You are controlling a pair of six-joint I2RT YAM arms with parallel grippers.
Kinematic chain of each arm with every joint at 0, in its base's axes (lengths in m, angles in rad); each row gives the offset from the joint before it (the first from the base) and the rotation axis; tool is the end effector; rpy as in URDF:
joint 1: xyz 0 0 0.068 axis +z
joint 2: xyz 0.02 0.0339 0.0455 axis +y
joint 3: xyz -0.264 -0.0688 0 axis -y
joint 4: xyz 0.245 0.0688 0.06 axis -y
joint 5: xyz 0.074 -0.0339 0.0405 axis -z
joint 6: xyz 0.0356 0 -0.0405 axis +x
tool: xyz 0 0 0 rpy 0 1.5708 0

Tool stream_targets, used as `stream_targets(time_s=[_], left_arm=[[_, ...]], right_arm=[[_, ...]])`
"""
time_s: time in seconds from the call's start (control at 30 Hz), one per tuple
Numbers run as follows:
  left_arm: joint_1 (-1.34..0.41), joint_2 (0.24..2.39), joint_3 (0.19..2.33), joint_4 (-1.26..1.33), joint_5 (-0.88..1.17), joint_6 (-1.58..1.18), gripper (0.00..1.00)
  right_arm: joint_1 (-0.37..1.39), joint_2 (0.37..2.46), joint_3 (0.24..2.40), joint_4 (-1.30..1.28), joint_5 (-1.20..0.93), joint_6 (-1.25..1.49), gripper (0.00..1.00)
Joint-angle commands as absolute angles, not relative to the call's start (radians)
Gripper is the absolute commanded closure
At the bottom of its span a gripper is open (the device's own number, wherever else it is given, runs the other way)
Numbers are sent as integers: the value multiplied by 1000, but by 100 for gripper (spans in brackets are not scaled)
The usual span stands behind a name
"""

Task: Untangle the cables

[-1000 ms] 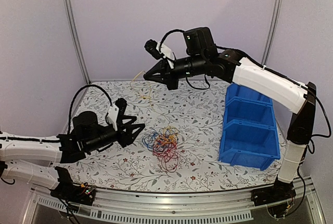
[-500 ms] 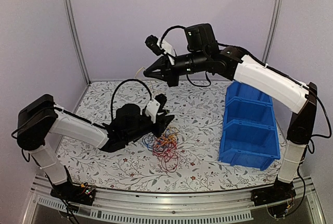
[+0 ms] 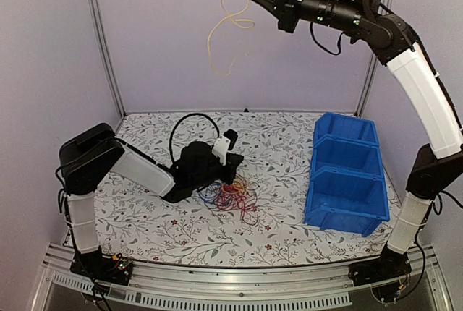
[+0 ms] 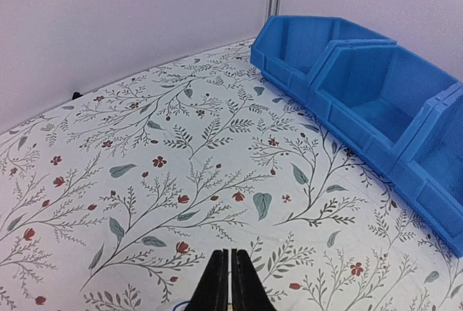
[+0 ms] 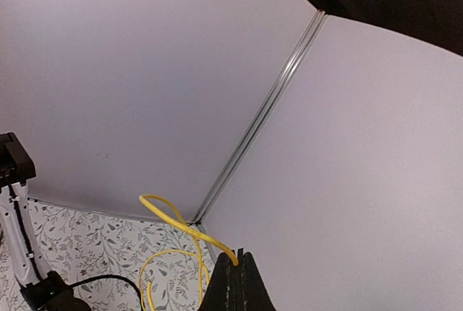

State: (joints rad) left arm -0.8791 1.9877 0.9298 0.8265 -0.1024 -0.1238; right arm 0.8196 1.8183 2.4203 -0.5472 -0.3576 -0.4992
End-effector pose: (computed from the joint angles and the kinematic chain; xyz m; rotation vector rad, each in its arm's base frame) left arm 0.2617 -0.3103 0.1458 0.6102 1.7410 -0.6187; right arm 0.2365 0.2715 0.5635 -1.1569 1.0203 0.5257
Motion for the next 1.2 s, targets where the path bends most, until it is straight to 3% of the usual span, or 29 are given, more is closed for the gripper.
stream_targets(time_s=[0.0,0.23,0.43,0.63,0.87,1.17], left_arm=[[-821,1989,883,859,-47,-224,100],[-780,1945,864,848,-46,-273,100],[-790,1778,784,857,-35,-274,70],[-817,1563,781,661,-27,-218,53],[-818,1447,923,311,-42,-204,50],[-804,1444,1136,91,-64,-136,41]], right_arm=[[787,1761,2605,-527,-237,-577,100],[773,1718,2593,-497,-122,-644,100],[711,1631,2309,-497,-143,-585,100],[650,1545,2041,-471,-183,-547,100],[604,1461,1771,-435,-228,-513,100],[425,1405,1536,-327,-289,-438,100]])
